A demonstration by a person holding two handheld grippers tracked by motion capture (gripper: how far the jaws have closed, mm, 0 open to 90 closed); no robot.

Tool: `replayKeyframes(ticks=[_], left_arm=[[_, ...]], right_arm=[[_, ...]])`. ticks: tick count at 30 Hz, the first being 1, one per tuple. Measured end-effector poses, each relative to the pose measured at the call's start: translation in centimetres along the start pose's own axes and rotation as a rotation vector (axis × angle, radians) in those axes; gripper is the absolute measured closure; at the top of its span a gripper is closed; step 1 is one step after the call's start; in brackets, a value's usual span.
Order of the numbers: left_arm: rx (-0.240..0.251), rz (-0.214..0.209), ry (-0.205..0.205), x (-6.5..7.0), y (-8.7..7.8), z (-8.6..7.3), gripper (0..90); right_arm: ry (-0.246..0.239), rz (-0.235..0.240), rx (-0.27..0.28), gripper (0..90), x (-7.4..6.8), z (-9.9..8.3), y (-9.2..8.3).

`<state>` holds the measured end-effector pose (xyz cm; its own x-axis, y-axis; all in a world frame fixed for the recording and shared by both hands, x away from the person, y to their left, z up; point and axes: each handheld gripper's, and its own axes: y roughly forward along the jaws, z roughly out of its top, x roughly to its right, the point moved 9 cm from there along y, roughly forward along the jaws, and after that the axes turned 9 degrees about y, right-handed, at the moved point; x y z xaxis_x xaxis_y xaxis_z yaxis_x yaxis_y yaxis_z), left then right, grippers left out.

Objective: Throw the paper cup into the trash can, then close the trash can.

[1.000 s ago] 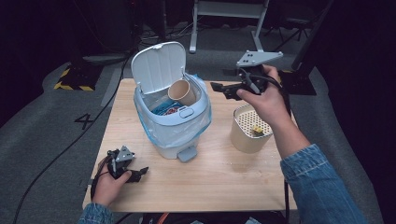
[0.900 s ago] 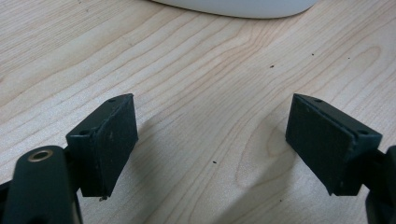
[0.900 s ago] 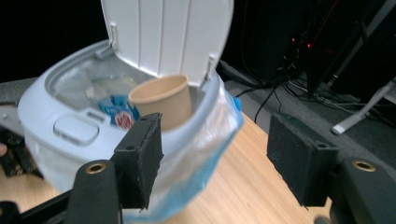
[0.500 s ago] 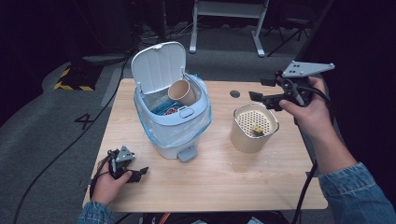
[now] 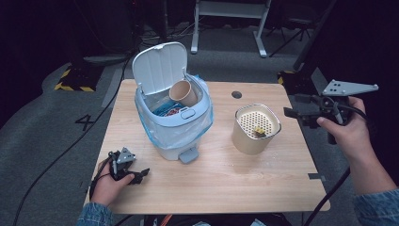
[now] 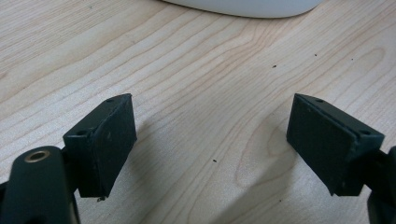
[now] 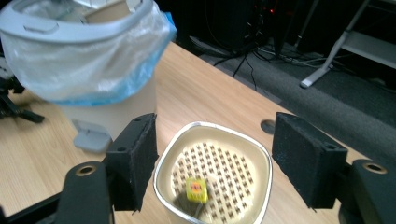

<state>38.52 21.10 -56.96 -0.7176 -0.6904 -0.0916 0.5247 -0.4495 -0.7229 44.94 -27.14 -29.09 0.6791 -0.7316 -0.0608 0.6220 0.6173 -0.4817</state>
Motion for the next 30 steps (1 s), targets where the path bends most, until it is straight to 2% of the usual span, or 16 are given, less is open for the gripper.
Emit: replayKeyframes(ticks=[6,11,13,18,20,23,26,30], left_arm=[[0.001,-0.002,-0.001,0.0,0.0,0.0,15.9],[0.002,0.002,0.01,0.0,0.0,0.0,16.7],[0.005,0.003,0.012,-0.1,-0.1,0.0,17.3],[0.015,-0.004,0.016,-0.1,-0.4,-0.1,28.1],[0.015,-0.015,0.008,-0.1,-0.6,-0.2,30.8],[0.025,-0.055,-0.018,0.2,-0.8,-0.1,32.2],[0.042,-0.063,-0.02,0.2,-1.2,0.0,32.3],[0.036,-0.058,-0.017,0.2,-1.3,-0.1,31.8]], right_arm=[[0.023,-0.011,-0.017,31.2,1.0,-3.0,-0.5],[0.061,-0.016,-0.041,29.2,1.9,-6.5,0.0],[0.054,-0.02,-0.059,26.1,2.2,-8.2,0.2],[0.054,-0.065,-0.112,25.4,3.3,-12.9,1.4],[0.063,-0.064,-0.118,25.5,3.4,-14.3,1.8],[0.077,-0.055,-0.153,25.6,3.7,-17.0,2.8],[0.055,-0.042,-0.191,26.8,3.7,-18.8,3.5],[0.067,-0.034,-0.217,26.7,3.7,-21.0,4.1]])
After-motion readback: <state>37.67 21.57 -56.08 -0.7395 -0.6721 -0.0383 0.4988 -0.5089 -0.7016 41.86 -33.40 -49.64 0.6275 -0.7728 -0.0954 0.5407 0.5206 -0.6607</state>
